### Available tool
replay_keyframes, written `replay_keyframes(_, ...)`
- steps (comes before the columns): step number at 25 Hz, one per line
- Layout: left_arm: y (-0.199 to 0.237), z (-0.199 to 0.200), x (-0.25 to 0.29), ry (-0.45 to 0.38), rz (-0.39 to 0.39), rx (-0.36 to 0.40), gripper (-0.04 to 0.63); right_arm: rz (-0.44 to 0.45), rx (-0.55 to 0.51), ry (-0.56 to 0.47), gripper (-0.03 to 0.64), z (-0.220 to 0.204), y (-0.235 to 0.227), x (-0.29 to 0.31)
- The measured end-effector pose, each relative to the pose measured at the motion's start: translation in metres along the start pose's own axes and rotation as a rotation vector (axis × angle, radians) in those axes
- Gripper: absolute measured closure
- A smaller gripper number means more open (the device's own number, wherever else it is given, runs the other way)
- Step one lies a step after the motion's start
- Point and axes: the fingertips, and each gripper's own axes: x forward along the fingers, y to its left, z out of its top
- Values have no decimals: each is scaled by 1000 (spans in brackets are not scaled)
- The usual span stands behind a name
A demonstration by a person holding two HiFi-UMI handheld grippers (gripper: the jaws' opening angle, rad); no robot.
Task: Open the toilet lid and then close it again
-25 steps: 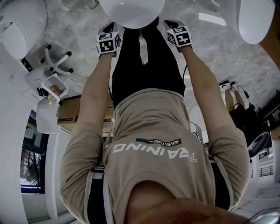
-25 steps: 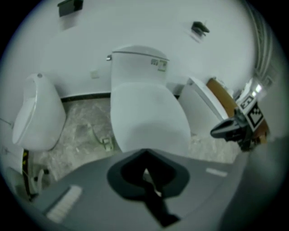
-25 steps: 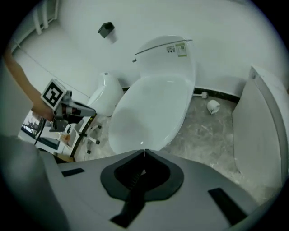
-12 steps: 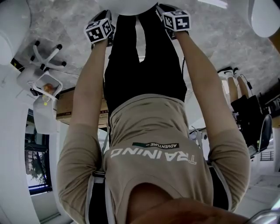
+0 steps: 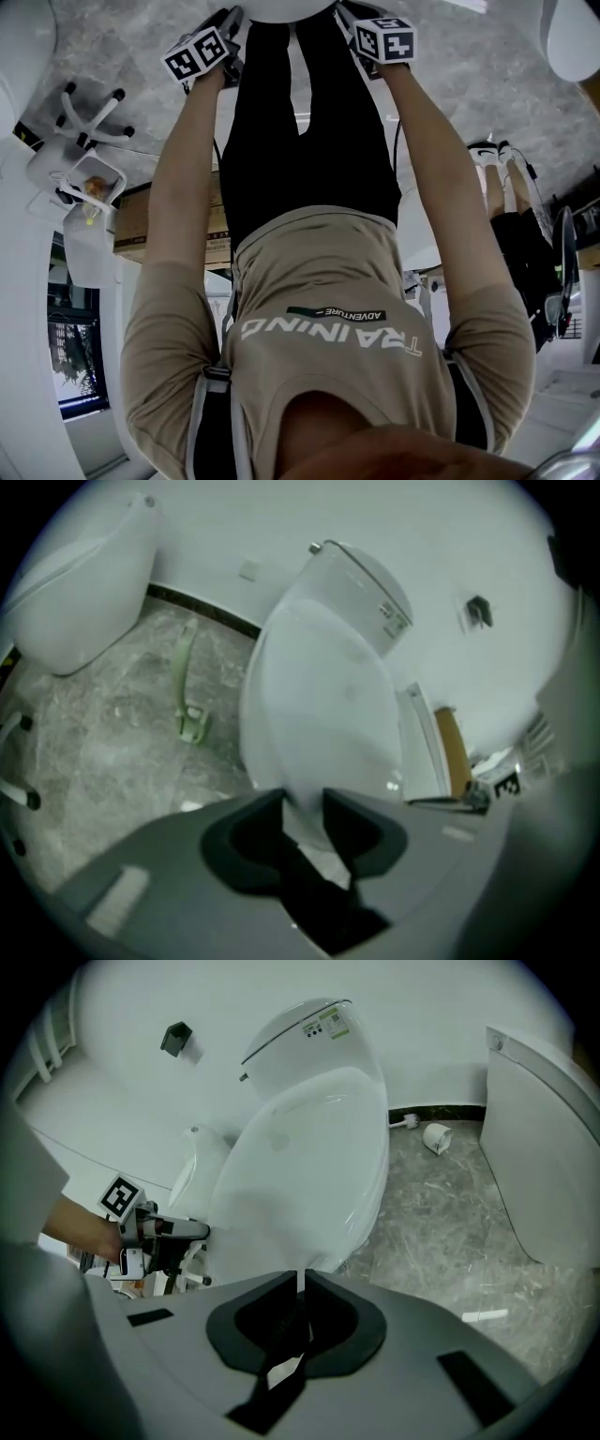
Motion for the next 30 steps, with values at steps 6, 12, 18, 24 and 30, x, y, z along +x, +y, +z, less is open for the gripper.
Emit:
replay_keyframes(6,6,-4,6,-2,-39,-95,428,-3,-16,1,606,-2,-3,10)
replay_keyframes(12,-1,-1,5,20,-136,-83,462,15,-49,27,606,-2,7,8)
replay_keyframes(18,-2,-3,11,113,-182,-32,449,11,-61,43,606,-8,2,12)
replay_keyframes(24,-3,-5,5,187,-209,-55,466,32,-79,62,606,-16,21,10)
replay_keyframes(30,-7,-2,-8,176,-282,-68,482,61,-116,81,606,-25,43,10)
